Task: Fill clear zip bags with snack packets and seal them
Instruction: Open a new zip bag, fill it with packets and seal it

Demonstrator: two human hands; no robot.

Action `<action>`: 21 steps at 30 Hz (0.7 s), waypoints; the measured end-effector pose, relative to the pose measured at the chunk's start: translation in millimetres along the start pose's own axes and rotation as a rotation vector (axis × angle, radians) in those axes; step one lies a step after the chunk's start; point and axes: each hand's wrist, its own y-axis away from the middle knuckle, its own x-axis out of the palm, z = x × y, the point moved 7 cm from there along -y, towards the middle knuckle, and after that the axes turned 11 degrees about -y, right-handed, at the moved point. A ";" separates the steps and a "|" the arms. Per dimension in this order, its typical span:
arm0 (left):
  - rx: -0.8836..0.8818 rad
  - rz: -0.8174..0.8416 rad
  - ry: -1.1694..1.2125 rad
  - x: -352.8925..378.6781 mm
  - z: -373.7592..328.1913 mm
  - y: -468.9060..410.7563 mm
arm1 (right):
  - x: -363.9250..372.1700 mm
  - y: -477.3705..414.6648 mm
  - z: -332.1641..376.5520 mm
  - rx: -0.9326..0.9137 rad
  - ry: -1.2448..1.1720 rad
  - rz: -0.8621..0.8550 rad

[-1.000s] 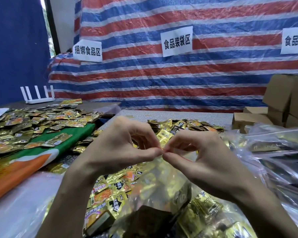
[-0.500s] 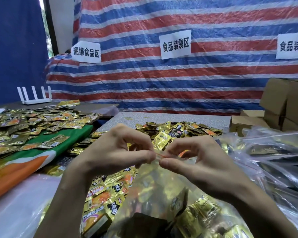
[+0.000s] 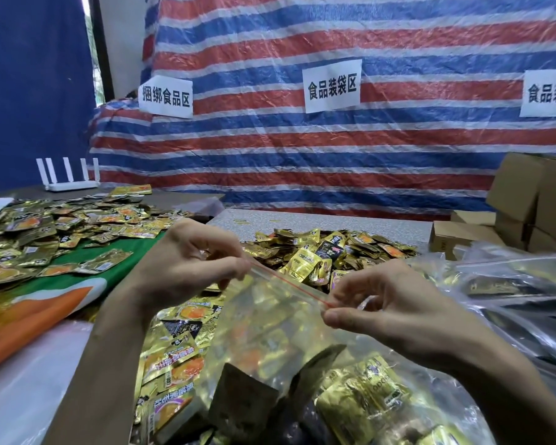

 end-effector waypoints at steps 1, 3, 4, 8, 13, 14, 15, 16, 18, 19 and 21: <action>-0.007 -0.005 -0.010 -2.2 1.8 0.9 | 0.1 0.3 -0.2 0.007 0.001 0.005; -0.015 -0.014 -0.012 -5.0 4.9 2.0 | 1.0 1.0 -0.5 0.022 -0.017 0.019; -0.017 -0.022 -0.008 -6.1 6.1 2.4 | 1.5 1.4 -0.8 0.030 -0.027 0.026; -0.030 -0.074 0.012 -11.5 11.0 4.5 | 0.5 2.3 -2.8 0.062 -0.022 0.038; -0.050 -0.109 0.045 -18.2 16.6 7.5 | -5.3 4.4 -6.3 0.104 -0.055 0.044; -0.053 -0.107 0.046 -18.2 17.5 7.8 | -6.0 4.6 -6.6 0.108 -0.062 0.045; -0.058 -0.105 0.048 -17.9 18.1 7.9 | -6.9 4.6 -6.5 0.110 -0.069 0.045; -0.062 -0.104 0.053 -17.7 18.5 7.8 | -7.9 4.7 -6.4 0.112 -0.075 0.044; -0.067 -0.109 0.059 -18.5 18.0 7.7 | -9.8 5.5 -5.3 0.114 -0.081 0.052; -0.069 -0.114 0.057 -19.5 17.2 8.0 | -10.4 6.1 -4.4 0.114 -0.082 0.058; -0.066 -0.115 0.033 -21.9 14.4 9.5 | -11.9 7.4 -2.1 0.108 -0.091 0.065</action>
